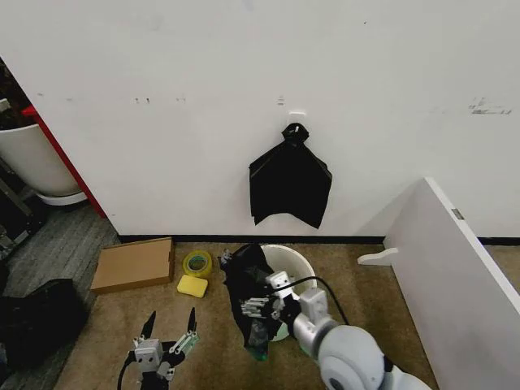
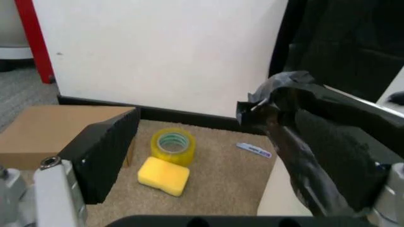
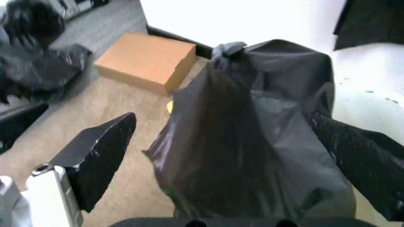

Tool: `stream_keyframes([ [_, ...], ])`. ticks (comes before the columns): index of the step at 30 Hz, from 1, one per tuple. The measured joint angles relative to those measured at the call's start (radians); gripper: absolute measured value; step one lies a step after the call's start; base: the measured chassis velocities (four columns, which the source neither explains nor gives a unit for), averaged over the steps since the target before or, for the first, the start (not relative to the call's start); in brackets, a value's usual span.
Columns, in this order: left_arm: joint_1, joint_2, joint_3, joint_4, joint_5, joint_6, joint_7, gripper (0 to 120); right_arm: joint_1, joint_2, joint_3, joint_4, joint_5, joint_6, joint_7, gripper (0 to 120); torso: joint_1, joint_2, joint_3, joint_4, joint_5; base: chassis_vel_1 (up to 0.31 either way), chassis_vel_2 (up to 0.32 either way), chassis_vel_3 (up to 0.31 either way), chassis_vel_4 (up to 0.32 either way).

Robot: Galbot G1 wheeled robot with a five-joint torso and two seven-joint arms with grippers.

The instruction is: Place the garbage bag over the trash bin.

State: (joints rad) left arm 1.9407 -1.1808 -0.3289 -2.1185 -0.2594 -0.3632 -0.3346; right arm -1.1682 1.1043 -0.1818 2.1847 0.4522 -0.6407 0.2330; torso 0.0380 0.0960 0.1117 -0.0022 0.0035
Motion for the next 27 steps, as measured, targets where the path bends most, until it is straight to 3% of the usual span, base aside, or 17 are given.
stream_keyframes([
  [6, 0.003, -0.009, 0.013, 0.002, 0.008, -0.001, 0.0, 97, 0.007, -0.002, -0.054, -0.042, -0.088, 0.005, -0.023, 93, 0.0, 0.0, 0.0, -0.0001, 0.0, 0.0, 0.0, 0.0, 0.0],
  [9, 0.014, -0.017, 0.015, 0.005, 0.008, -0.006, 0.0, 97, 0.021, 0.014, -0.077, -0.08, -0.138, 0.028, -0.026, 74, 0.0, 0.0, 0.0, 0.0, 0.0001, 0.0, 0.0, 0.0, 0.0],
  [12, 0.018, -0.018, 0.015, 0.005, 0.008, -0.008, 0.001, 97, 0.029, 0.018, -0.079, -0.085, -0.143, 0.041, -0.025, 68, 0.0, 0.0, 0.0, 0.0, 0.0001, 0.0, 0.0, 0.0, 0.0],
  [27, 0.013, -0.006, 0.037, -0.002, 0.008, 0.0, 0.006, 97, 0.035, 0.023, -0.073, -0.108, -0.165, 0.083, -0.014, 12, 0.0, 0.0, 0.0, 0.0, 0.0001, 0.0, 0.0, 0.0, 0.0],
])
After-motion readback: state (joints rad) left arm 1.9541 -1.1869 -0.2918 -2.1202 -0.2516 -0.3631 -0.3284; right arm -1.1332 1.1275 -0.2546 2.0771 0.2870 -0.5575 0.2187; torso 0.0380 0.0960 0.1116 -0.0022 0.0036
